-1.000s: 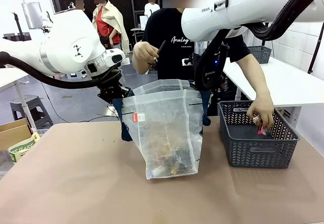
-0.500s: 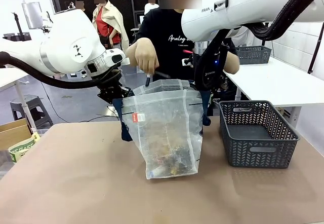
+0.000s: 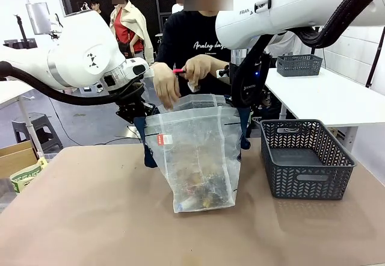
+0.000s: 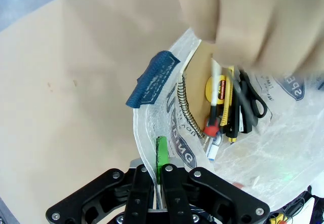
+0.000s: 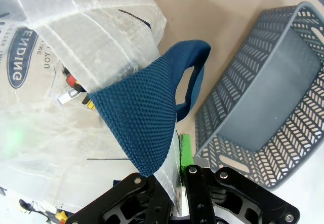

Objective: Transfer purchased items from the store into the shopping bag.
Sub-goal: Move the Reusable shopping bag to the right side of the table.

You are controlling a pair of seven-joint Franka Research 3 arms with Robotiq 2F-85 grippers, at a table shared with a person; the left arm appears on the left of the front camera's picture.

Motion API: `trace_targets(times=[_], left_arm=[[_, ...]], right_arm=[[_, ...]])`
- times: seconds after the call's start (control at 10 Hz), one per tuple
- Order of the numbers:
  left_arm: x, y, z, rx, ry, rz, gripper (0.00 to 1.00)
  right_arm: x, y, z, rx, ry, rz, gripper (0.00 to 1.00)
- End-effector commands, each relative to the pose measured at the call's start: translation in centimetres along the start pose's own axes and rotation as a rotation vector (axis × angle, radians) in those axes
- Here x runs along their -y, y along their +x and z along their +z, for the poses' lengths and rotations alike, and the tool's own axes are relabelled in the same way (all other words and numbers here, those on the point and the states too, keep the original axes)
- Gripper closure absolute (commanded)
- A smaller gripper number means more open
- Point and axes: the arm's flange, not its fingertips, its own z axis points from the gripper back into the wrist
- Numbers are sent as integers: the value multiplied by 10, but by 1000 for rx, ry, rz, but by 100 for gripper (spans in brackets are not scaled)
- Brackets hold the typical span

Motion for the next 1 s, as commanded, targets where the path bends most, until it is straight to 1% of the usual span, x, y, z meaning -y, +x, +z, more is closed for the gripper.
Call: trace_targets(times=[0.0, 0.9], left_arm=[[-1, -4, 1, 3, 3, 11, 100], [-1, -4, 1, 3, 3, 11, 100]], right_arm=[[1, 0, 1, 1, -1, 0, 100], [1, 0, 1, 1, -1, 0, 100]])
